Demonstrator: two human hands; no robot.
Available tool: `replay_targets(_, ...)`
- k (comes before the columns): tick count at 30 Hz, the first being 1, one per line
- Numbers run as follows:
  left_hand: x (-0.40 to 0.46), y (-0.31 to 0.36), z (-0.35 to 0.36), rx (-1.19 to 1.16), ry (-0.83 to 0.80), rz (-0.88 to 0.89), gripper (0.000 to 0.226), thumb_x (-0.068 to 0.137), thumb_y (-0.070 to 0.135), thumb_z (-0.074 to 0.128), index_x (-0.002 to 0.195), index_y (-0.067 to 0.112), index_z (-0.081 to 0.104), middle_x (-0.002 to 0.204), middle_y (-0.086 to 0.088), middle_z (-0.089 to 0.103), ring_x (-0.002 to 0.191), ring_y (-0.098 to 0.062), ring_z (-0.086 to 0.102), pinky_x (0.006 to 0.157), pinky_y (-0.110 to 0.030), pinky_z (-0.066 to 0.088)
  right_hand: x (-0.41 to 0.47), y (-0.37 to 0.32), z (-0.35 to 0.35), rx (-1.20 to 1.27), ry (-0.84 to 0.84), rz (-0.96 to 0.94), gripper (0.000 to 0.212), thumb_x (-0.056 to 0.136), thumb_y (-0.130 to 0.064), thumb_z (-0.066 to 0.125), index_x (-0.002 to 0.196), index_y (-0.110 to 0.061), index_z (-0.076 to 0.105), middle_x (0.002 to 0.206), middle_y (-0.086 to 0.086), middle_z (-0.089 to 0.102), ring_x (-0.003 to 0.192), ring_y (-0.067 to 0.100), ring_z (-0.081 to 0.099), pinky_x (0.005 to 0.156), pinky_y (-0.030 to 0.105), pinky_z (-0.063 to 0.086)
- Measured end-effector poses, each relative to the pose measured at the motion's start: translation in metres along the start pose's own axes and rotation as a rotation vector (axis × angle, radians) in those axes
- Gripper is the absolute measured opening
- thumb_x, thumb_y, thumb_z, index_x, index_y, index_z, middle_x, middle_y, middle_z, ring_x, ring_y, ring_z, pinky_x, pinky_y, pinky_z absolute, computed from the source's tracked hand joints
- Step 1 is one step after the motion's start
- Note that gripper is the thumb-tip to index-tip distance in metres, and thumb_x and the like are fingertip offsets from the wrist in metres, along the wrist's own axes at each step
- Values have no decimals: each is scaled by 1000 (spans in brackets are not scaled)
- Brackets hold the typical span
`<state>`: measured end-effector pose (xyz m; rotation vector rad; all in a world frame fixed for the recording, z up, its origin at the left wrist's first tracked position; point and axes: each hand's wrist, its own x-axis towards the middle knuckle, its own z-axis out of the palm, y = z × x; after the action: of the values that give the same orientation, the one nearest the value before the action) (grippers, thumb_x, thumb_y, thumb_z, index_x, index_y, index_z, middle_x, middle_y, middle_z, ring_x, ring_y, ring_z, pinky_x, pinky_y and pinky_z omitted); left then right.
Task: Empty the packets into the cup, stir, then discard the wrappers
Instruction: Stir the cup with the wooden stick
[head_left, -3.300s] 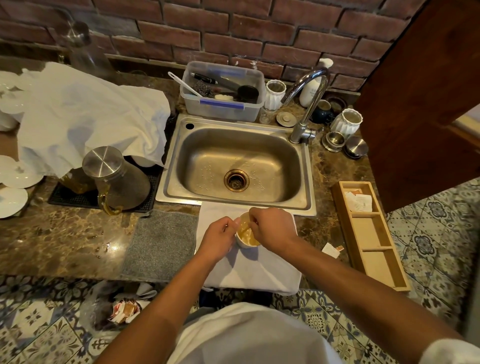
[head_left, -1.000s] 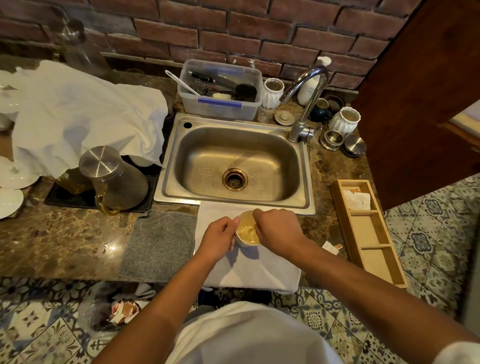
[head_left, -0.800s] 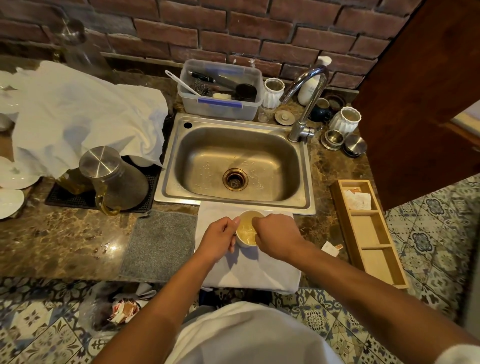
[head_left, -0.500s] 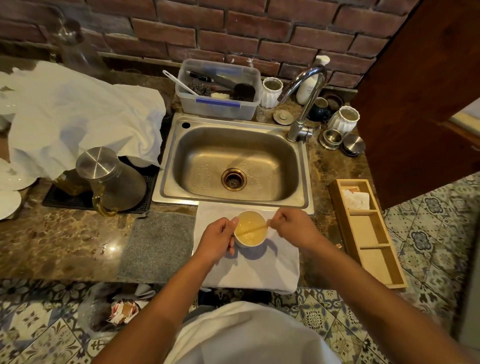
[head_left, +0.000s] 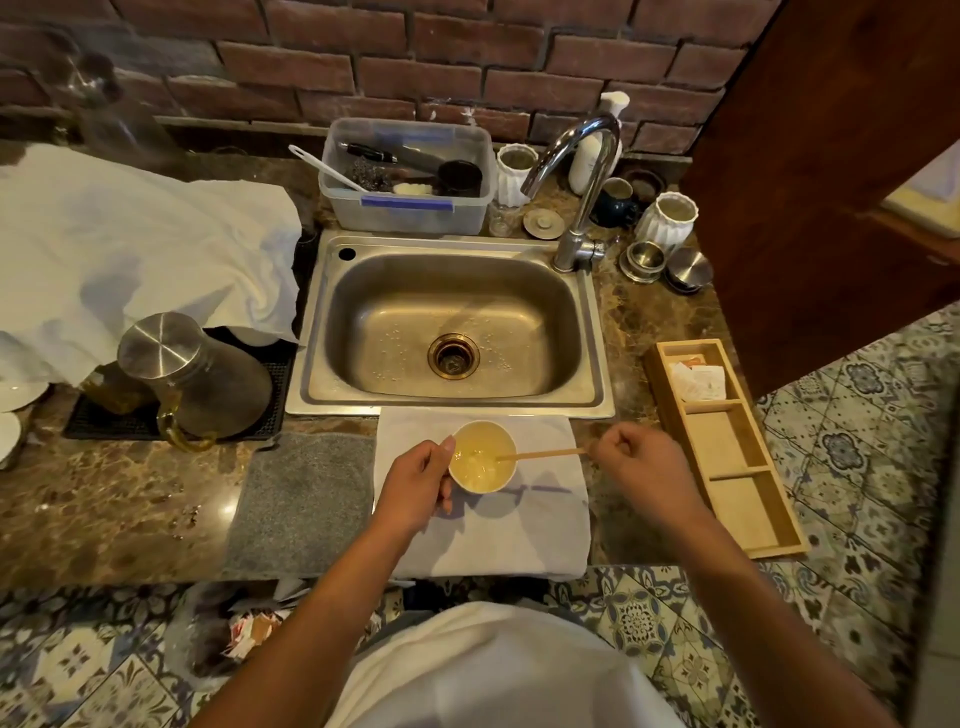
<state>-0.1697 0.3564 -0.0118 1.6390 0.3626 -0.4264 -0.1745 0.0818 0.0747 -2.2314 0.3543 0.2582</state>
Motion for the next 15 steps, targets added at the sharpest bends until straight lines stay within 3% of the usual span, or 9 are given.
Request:
replay_targets(2,-1,2,0,-1,5,1,44,105,35,55,71,8,50,49,-2,55,41,-13,52,42,-22,44,-2,14,-12,79,46,64,29,93,-31,66,68,-17,65,58,-4,62,51,1,53,57,32,45)
replay_targets(4,-2,4,1,6,16,-6,43,105,34,55,70,9,51,50,-3,55,42,-14,51,42,-23,44,-4,27,-20,270,34,157,35,96,-34,64,66,-17,62,53,-5,55,48,10,49,52,30,41)
replay_targets(10,-3,7,0,13,27,-18,43,105,36,55,69,11,54,51,-2,58,44,-12,53,44,-24,45,-17,64,-14,920,-123,402,27,104,-25,52,85,-15,68,60,0,49,44,10,39,37,21,30)
replay_targets(12,-3,7,-1,6,23,-12,43,104,34,56,69,10,55,51,-3,59,44,-13,53,43,-24,45,-19,71,-1,1020,-141,448,22,103,-20,52,90,-9,66,58,1,48,41,10,39,35,21,29)
replay_targets(15,-3,9,-1,39,32,-3,43,105,34,56,69,10,56,50,-1,60,42,-11,54,42,-21,44,-21,78,23,985,-112,494,16,99,-14,57,90,-6,66,55,3,47,36,10,36,32,21,27)
